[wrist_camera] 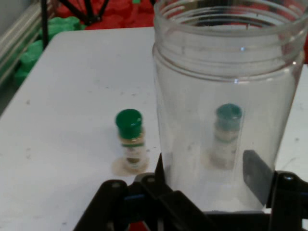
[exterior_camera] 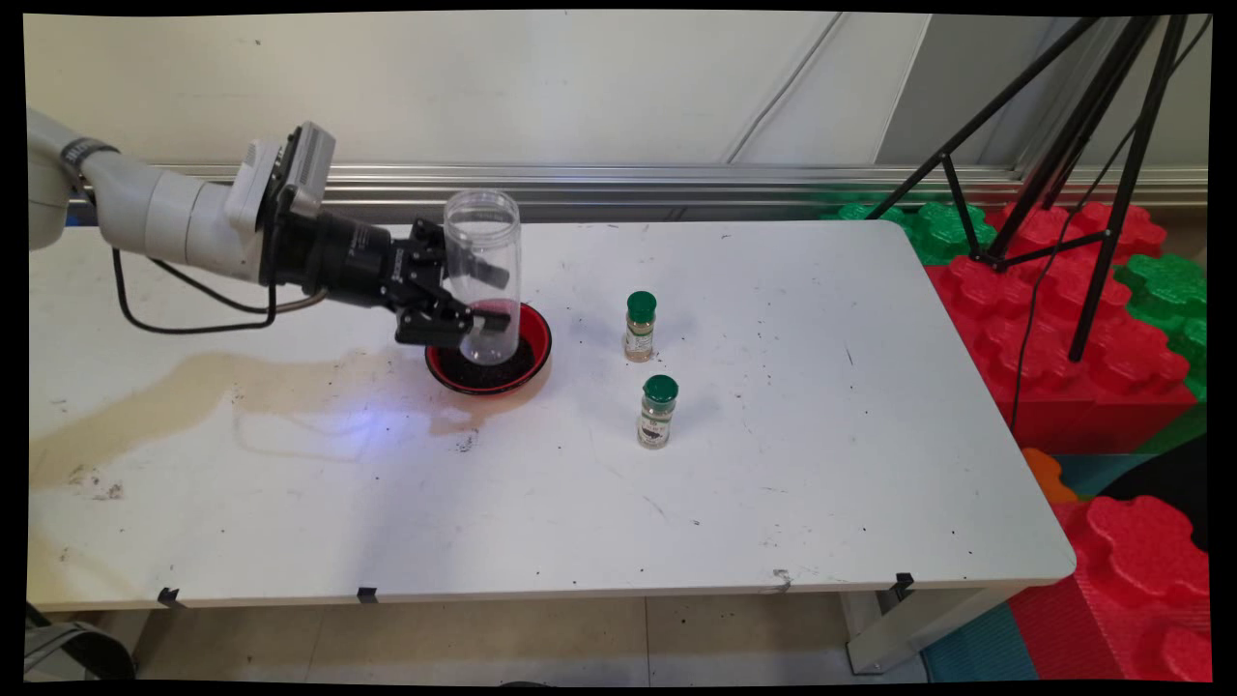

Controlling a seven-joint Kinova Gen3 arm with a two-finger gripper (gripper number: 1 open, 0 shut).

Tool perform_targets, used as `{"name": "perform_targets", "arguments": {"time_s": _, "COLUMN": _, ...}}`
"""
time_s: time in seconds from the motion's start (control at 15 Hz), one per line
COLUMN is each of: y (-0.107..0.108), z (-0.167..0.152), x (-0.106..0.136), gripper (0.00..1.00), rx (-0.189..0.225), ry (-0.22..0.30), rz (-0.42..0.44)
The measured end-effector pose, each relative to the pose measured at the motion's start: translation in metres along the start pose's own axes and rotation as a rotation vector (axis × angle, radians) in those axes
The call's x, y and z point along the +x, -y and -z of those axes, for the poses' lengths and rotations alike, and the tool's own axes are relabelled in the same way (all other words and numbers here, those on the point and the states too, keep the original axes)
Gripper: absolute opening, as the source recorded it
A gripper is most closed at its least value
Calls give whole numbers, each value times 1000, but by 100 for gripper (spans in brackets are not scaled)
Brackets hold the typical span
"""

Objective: Place the picked object on the table

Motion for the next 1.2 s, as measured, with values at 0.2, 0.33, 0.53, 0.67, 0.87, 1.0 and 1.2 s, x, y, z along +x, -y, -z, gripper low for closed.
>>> {"name": "perform_targets", "arguments": {"time_s": 0.2, "y": -10, "z": -2, "x": -4, "gripper": 0, "rx": -30, "ry": -4, "rz": 28}}
{"name": "perform_targets", "arguments": {"time_s": 0.33, "y": -16, "z": -5, "x": -7, "gripper": 0, "rx": -51, "ry": -6, "rz": 44}}
{"name": "perform_targets", "arguments": {"time_s": 0.53, "y": -25, "z": -8, "x": -12, "gripper": 0, "rx": -78, "ry": -10, "rz": 64}}
{"name": "perform_targets", "arguments": {"time_s": 0.67, "y": -30, "z": -10, "x": -16, "gripper": 0, "rx": -95, "ry": -12, "rz": 76}}
{"name": "perform_targets", "arguments": {"time_s": 0.87, "y": -40, "z": -16, "x": -26, "gripper": 0, "rx": -124, "ry": -14, "rz": 96}}
{"name": "perform_targets", "arguments": {"time_s": 1.0, "y": -45, "z": -19, "x": -32, "gripper": 0, "rx": -138, "ry": -13, "rz": 103}}
{"name": "perform_targets", "arguments": {"time_s": 1.2, "y": -52, "z": -24, "x": -43, "gripper": 0, "rx": -156, "ry": -9, "rz": 110}}
